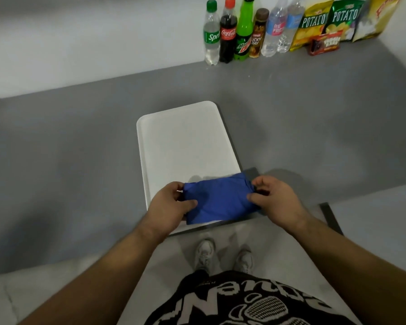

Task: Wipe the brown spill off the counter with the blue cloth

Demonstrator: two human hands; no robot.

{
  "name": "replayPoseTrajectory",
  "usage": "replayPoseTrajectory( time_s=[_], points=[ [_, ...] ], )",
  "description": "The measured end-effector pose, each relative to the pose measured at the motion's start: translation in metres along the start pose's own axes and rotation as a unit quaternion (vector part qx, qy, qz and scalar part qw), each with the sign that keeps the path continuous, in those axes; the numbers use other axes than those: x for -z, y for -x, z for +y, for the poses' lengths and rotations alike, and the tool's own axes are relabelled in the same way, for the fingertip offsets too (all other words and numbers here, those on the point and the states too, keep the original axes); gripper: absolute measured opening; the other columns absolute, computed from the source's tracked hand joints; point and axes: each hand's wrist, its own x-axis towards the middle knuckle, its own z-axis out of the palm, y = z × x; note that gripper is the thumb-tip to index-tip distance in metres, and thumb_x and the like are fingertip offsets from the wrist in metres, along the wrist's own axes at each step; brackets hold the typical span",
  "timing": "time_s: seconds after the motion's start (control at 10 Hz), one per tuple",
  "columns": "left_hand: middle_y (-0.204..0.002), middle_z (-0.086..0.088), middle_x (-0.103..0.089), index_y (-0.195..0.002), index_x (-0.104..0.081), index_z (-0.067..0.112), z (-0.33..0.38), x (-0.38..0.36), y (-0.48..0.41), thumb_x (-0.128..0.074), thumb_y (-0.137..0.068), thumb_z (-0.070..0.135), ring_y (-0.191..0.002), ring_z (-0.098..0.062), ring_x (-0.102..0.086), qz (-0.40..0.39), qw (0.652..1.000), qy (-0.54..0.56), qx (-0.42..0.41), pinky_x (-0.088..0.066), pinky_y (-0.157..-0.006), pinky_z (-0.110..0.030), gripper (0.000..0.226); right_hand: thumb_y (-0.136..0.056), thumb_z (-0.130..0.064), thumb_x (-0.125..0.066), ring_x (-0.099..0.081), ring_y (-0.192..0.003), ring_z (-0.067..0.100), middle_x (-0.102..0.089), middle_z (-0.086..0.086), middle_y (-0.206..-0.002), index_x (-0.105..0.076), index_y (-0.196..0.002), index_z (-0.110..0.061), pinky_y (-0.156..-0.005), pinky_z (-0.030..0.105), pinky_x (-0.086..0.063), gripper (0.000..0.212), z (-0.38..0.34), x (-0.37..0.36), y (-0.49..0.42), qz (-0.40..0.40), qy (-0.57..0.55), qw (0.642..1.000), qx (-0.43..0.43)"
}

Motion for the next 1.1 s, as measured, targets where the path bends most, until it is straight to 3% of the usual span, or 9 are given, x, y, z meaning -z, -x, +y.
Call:
replayPoseTrajectory(
  time_s=[0.1,0.2,0.3,0.4,0.5,0.6,0.8,0.9,1.1],
  points=[
    [-0.098,-0.003,-0.074,-0.111,-0.065,0.020,-0.013,0.006,0.005,-0.075,-0.087,0.007,-0.086,-0.023,-0.074,0.030,0.997,-0.069,-0.012,-0.063,-0.066,-0.030,0.029,-0.084,-0.021,-0.080,-0.066,-0.073,-0.003,-0.071,-0.015,-0.081,-0.064,-0.087,-0.036,-0.062,0.016,-0.046,0.022,0.007,-0.010,0.003,-0.001,0.035,0.999,0.002],
    [-0.101,0.006,-0.072,-0.116,-0.062,0.025,-0.022,0.008,0.006,-0.075,-0.087,0.017,-0.083,-0.010,-0.070,0.047,0.976,-0.206,-0.053,-0.057,-0.065,-0.020,0.032,-0.085,-0.025,-0.081,-0.064,-0.073,-0.002,-0.069,-0.015,-0.080,-0.062,-0.085,-0.039,-0.062,0.011,-0.042,0.023,0.012,-0.015,0.006,0.025,0.077,0.997,0.011],
    [-0.106,0.009,-0.071,-0.119,-0.058,0.030,-0.026,0.005,0.007,-0.072,-0.087,0.022,-0.088,-0.012,-0.070,0.037,0.953,-0.288,-0.087,-0.057,-0.072,-0.026,0.036,-0.087,-0.027,-0.080,-0.062,-0.075,-0.003,-0.068,-0.015,-0.080,-0.065,-0.092,-0.038,-0.063,0.008,-0.042,0.020,0.014,-0.017,0.010,0.046,0.108,0.993,0.019],
    [-0.129,0.010,-0.056,-0.138,-0.047,0.032,-0.031,0.002,0.012,-0.071,-0.085,0.028,-0.115,-0.016,-0.058,0.095,0.898,-0.402,-0.149,-0.059,-0.084,-0.036,0.058,-0.085,-0.021,-0.080,-0.063,-0.078,0.008,-0.066,-0.011,-0.088,-0.069,-0.101,-0.028,-0.074,0.024,-0.053,0.021,0.013,-0.017,0.017,0.101,0.143,0.980,0.100],
    [-0.127,0.004,-0.058,-0.137,-0.052,0.026,-0.029,-0.002,0.017,-0.069,-0.086,0.028,-0.114,-0.020,-0.055,0.088,0.833,-0.471,-0.278,-0.058,-0.083,-0.036,0.054,-0.087,-0.024,-0.073,-0.058,-0.088,0.013,-0.064,-0.005,-0.099,-0.068,-0.107,-0.024,-0.078,0.027,-0.049,0.021,0.007,-0.019,0.025,0.107,0.252,0.925,0.263],
    [-0.120,0.005,-0.065,-0.124,-0.065,0.027,-0.026,-0.008,0.018,-0.058,-0.093,0.035,-0.111,-0.019,-0.060,-0.016,0.795,-0.534,-0.287,-0.053,-0.092,-0.035,0.033,-0.091,-0.030,-0.065,-0.057,-0.098,0.016,-0.067,-0.007,-0.102,-0.071,-0.105,-0.028,-0.086,0.033,-0.053,0.016,0.003,-0.026,0.029,0.003,0.321,0.906,0.275],
    [-0.120,0.013,-0.063,-0.116,-0.065,0.033,-0.014,-0.009,0.005,-0.051,-0.089,0.035,-0.113,-0.014,-0.058,-0.066,0.781,-0.575,-0.234,-0.045,-0.099,-0.031,0.031,-0.095,-0.037,-0.058,-0.056,-0.108,0.013,-0.070,-0.009,-0.110,-0.073,-0.112,-0.028,-0.095,0.030,-0.050,0.025,0.001,-0.028,0.029,-0.022,0.329,0.915,0.232],
    [-0.118,0.012,-0.064,-0.111,-0.064,0.033,-0.003,-0.011,0.000,-0.049,-0.088,0.037,-0.104,-0.014,-0.060,-0.104,0.758,-0.603,-0.228,-0.045,-0.091,-0.028,0.028,-0.095,-0.038,-0.058,-0.054,-0.108,0.007,-0.068,-0.011,-0.114,-0.072,-0.114,-0.031,-0.096,0.028,-0.050,0.024,-0.006,-0.023,0.036,-0.046,0.305,0.932,0.192],
    [-0.114,0.017,-0.063,-0.110,-0.059,0.037,0.034,-0.015,-0.019,-0.042,-0.078,0.040,-0.102,-0.012,-0.062,-0.170,0.740,-0.613,-0.217,-0.051,-0.087,-0.030,0.037,-0.096,-0.038,-0.059,-0.065,-0.094,0.005,-0.071,-0.013,-0.110,-0.070,-0.120,-0.036,-0.078,0.010,-0.047,0.027,-0.015,0.017,0.040,-0.002,0.210,0.973,0.091]
  ],
)
